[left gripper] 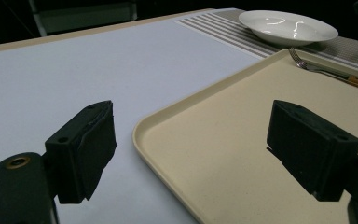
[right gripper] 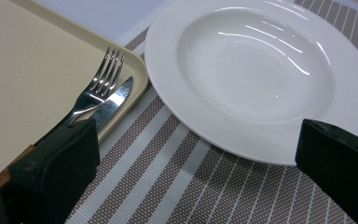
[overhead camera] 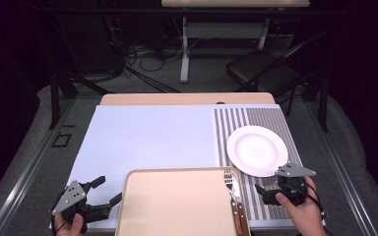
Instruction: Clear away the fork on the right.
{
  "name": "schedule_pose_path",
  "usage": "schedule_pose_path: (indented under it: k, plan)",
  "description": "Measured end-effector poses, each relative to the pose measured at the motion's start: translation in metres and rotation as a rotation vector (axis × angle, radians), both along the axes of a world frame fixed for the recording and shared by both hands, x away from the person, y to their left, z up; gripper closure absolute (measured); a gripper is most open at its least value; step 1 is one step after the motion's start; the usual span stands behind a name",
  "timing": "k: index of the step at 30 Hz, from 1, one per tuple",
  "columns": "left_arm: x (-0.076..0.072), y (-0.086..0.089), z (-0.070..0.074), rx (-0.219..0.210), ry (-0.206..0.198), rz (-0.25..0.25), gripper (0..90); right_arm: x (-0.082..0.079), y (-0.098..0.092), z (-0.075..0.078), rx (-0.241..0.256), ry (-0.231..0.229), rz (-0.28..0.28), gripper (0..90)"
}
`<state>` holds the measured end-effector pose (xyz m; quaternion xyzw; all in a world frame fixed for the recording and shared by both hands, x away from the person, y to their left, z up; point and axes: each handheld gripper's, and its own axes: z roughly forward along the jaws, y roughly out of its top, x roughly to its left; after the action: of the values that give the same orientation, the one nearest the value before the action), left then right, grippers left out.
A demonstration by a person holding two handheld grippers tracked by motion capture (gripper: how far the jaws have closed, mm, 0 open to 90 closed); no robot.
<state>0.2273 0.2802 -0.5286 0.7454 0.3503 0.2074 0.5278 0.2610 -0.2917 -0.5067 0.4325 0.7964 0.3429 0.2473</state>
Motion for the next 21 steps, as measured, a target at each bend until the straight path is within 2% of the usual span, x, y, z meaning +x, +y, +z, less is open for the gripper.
schedule_pose_path:
  k: [7,14,21]
  plan:
    - [-0.0001,0.0002,0.0003,0.002,0.001,-0.002,15.7,-0.0016,0.0047,0.0003,-0.095,-0.060,0.019,0.0]
    - [-0.0004,0.0001,0.0006,0.005,-0.002,0.000,15.7,-0.0016,0.0055,0.0002,-0.134,-0.069,0.032,0.0]
    - [-0.0010,-0.0003,0.0007,0.007,-0.002,0.002,15.7,-0.0018,0.0081,0.0012,-0.233,-0.103,0.051,0.0]
